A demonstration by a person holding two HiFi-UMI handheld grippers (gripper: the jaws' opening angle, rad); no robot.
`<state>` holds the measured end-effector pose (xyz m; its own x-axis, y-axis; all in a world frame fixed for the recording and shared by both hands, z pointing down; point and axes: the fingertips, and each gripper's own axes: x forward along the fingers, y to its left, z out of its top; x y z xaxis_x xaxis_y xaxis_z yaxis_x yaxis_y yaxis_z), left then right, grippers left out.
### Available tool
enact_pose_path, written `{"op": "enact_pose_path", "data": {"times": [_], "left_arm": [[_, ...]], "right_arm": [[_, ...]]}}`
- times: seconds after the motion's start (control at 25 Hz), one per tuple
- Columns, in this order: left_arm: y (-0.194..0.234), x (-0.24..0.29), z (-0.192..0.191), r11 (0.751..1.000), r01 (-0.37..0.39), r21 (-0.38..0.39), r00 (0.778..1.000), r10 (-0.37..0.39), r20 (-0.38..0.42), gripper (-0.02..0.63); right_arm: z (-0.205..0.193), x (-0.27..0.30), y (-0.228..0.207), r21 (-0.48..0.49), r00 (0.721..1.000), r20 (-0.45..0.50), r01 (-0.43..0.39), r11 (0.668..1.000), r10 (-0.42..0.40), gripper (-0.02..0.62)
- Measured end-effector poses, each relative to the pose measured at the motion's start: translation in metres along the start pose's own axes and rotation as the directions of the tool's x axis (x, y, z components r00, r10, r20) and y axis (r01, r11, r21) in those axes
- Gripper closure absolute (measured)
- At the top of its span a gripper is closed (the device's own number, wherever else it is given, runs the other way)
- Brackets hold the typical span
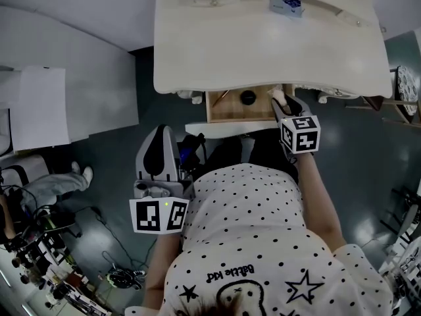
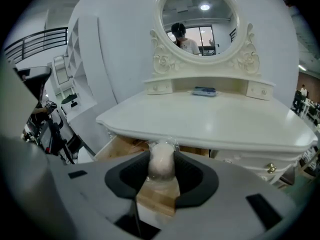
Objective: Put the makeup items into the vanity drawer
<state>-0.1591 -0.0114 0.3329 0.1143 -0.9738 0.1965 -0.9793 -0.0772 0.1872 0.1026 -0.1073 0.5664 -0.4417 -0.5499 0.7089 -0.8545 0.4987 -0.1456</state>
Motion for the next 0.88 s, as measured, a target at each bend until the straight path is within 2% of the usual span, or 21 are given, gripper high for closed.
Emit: {"op": "enact_pose_path", "data": {"times": [0.32,0.88], "left_arm": [[0.005,-0.001,-0.002,1.000,-0.014,0.006,1.000,0.015,-0.010,0.600],[0.010,0.000,-0.003,1.000,-0.024,0.011,1.000,0.024,-0.017,0.600]], "right_arm": [[-0.024,0.039,-0.005,-0.059,0.994,-0.110,-0.009,0.998,0.002,0.442],[-0.030,0.063,-0.008,-0.072,0.985,-0.173,-0.001,0.997,-0.011,0.442]]}}
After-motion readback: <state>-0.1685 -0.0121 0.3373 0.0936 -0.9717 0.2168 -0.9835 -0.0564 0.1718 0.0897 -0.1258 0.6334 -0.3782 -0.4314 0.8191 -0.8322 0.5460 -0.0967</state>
